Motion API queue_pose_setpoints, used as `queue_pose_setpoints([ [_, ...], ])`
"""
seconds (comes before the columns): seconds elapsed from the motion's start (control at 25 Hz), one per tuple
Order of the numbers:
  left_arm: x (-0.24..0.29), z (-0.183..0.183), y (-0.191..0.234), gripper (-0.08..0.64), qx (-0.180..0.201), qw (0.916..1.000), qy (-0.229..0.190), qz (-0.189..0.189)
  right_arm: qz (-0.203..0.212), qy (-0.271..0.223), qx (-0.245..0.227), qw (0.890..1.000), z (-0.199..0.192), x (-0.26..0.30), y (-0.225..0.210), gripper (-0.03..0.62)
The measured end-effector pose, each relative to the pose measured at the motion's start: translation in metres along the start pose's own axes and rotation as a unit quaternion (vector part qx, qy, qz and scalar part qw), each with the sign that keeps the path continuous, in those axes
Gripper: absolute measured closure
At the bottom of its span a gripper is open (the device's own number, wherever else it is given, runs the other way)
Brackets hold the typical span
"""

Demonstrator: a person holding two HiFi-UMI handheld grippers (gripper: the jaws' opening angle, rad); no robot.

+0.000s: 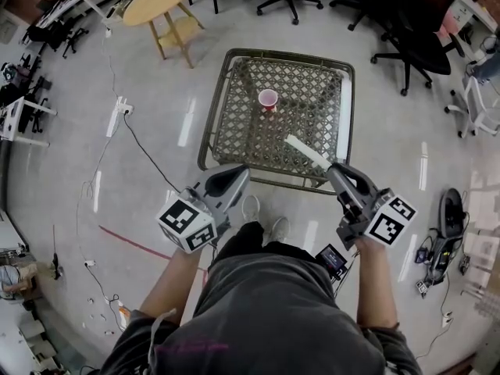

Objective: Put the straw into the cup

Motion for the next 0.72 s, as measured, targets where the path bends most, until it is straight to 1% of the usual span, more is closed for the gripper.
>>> queue_pose_setpoints([
  [0.32,0.012,-0.002,0.013,0.549,-0.003,1.0000,-0.001,-0.009,-0.013,0.006,0.000,1.000,0.002,0.009,-0.012,0.545],
  [0.72,0.026,0.005,0.061,0.549,-0.011,0.9999,-0.001,-0.010,-0.022,0.020,0.004,1.000,0.008,0.057,-0.040,0.545],
])
Point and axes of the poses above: the fingertips, and each gripper's own axes: x forward along the fingers, y to its left, z out of its top, the point moved 1 cm from there along -x, backward along the fingers, and after that the axes turned 12 degrees about z, right-handed, at the moved point
